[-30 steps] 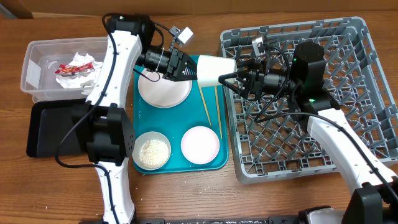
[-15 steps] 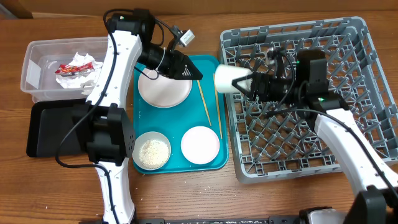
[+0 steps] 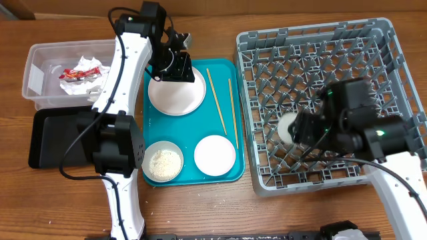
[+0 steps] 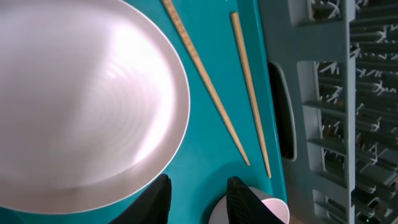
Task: Sort waste into correct bins and load items into the dishwasher
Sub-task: 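Lower the cup into the dish rack with the right gripper, release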
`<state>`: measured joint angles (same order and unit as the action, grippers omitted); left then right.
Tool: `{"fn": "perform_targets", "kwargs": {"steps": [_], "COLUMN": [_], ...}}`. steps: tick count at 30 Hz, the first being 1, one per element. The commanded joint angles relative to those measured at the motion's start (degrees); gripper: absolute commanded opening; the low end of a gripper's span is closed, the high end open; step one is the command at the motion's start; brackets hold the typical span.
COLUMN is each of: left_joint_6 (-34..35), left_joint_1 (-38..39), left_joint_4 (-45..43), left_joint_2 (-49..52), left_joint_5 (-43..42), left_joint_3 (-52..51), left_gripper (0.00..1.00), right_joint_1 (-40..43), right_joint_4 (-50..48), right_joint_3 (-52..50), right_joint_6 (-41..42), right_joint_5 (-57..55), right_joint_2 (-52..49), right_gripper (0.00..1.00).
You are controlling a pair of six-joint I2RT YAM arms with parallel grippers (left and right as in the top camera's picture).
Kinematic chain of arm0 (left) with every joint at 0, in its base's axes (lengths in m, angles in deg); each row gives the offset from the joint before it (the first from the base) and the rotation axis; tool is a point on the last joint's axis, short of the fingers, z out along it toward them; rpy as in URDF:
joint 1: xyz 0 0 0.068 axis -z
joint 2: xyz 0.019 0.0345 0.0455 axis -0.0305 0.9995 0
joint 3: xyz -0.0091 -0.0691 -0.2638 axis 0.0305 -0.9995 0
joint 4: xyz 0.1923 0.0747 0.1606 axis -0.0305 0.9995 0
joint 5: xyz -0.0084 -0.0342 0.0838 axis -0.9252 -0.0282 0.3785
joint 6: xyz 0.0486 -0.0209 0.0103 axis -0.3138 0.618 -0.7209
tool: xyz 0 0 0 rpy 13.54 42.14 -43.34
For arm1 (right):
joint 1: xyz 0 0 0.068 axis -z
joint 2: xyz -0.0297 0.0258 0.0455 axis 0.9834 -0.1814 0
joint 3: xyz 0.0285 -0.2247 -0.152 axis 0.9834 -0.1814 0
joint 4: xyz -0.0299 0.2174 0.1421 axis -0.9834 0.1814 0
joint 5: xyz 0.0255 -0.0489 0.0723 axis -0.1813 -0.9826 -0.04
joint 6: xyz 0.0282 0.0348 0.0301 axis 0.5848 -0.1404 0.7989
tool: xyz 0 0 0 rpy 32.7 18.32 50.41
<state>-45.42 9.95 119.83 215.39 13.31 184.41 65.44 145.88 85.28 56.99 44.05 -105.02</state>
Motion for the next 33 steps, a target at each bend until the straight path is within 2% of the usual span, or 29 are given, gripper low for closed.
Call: {"fn": "perform_targets", "kwargs": {"steps": [1, 7, 14, 23, 30, 33], "left_joint_6": [2.0, 2.0, 2.0, 1.8, 1.7, 1.7], "left_joint_1": [0.2, 0.2, 0.2, 0.2, 0.2, 0.2], "left_joint_4": [-0.1, 0.1, 0.3, 1.2, 1.7, 1.8], "left_joint_2": [-1.3, -1.3, -1.3, -1.3, -1.3, -1.3], "left_joint_5": [1.8, 1.7, 1.8, 2.0, 2.2, 2.2], "left_joint_3": [0.9, 0.9, 0.9, 0.9, 0.9, 0.9], "left_gripper": [0.33, 0.33, 0.33, 0.35, 0.36, 0.36], "right_joint_1": [-6.5, -15.1, -19.8, -20.0, -20.0, -20.0], "right_joint_4": [2.4, 8.5, 8.5, 7.8, 6.6, 6.6], "right_joint_3": [0.9, 0.8, 0.3, -2.1, -2.1, -2.1], "right_joint_6": [4.1, 13.2, 16.2, 17.0, 16.9, 16.9], "right_joint_5": [-4.9, -12.5, -12.7, -11.6, -10.8, -10.7], "right_joint_2": [-2.1, -5.3, -7.3, -7.7, -7.7, -7.7], "right_gripper": [0.63, 0.64, 0.65, 0.68, 0.75, 0.81]}}
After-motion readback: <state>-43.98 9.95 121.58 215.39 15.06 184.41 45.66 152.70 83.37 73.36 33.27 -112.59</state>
